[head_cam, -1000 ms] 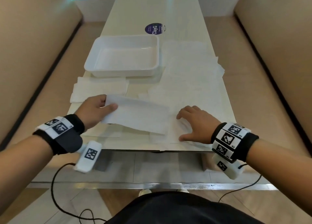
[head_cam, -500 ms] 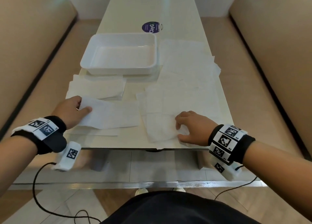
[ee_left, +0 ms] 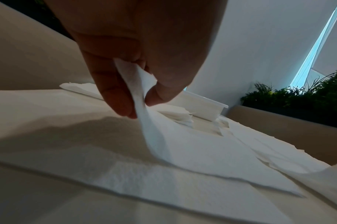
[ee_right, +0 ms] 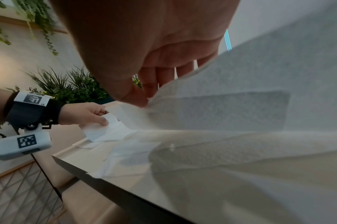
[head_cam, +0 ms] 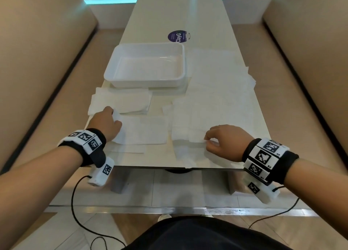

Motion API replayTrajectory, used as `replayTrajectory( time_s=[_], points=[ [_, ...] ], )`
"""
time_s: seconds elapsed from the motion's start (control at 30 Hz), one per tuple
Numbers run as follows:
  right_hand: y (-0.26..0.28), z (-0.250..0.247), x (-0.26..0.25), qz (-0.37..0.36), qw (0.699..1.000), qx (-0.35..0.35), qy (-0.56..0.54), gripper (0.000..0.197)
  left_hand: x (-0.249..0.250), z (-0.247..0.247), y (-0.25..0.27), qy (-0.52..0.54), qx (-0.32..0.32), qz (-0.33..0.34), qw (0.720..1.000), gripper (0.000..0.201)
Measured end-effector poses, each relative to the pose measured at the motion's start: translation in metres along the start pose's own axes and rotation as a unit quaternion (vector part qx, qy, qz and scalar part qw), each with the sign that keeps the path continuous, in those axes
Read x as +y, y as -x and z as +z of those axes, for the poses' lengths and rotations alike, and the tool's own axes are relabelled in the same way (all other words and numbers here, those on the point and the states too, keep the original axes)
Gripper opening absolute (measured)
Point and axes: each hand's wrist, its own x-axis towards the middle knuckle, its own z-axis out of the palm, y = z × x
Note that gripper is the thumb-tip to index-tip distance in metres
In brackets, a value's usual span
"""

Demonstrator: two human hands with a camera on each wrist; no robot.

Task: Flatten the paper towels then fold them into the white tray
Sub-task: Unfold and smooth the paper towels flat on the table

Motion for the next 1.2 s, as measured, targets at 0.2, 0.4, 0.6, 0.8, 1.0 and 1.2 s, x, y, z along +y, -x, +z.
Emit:
replayTrajectory(
  time_s=[0.2, 0.4, 0.6, 0.8, 1.0, 1.2],
  points=[
    [-0.001, -0.002, -0.004, 0.002, 1.0, 0.001, 0.011, 0.025, 0.006, -0.002, 0.0, -0.01, 0.005, 0.0, 1.0, 0.045],
    [-0.006, 0.0, -0.007, 0.009, 1.0, 0.02, -0.003, 0.019, 0.007, 0.0, 0.002, 0.001, 0.01, -0.006, 1.0, 0.046],
    [-0.007, 0.001, -0.011, 0.004, 0.999, 0.029, -0.036, 0.03, -0.009, 0.002, 0.001, 0.015, 0.015, -0.008, 1.0, 0.047],
    [-0.008, -0.003, -0.013, -0.005, 0.998, 0.046, -0.049, 0.029, -0.019, 0.004, -0.003, 0.005, 0.008, -0.017, 1.0, 0.052],
    [-0.008, -0.009, -0.012, 0.0, 0.997, 0.061, -0.047, 0.027, 0.013, -0.001, 0.013, -0.051, 0.064, 0.129, 0.988, 0.056],
    [-0.009, -0.012, -0.017, -0.016, 0.995, 0.067, -0.077, 0.027, 0.093, 0.01, 0.053, 0.06, -0.067, 0.358, 0.929, 0.067]
  ],
)
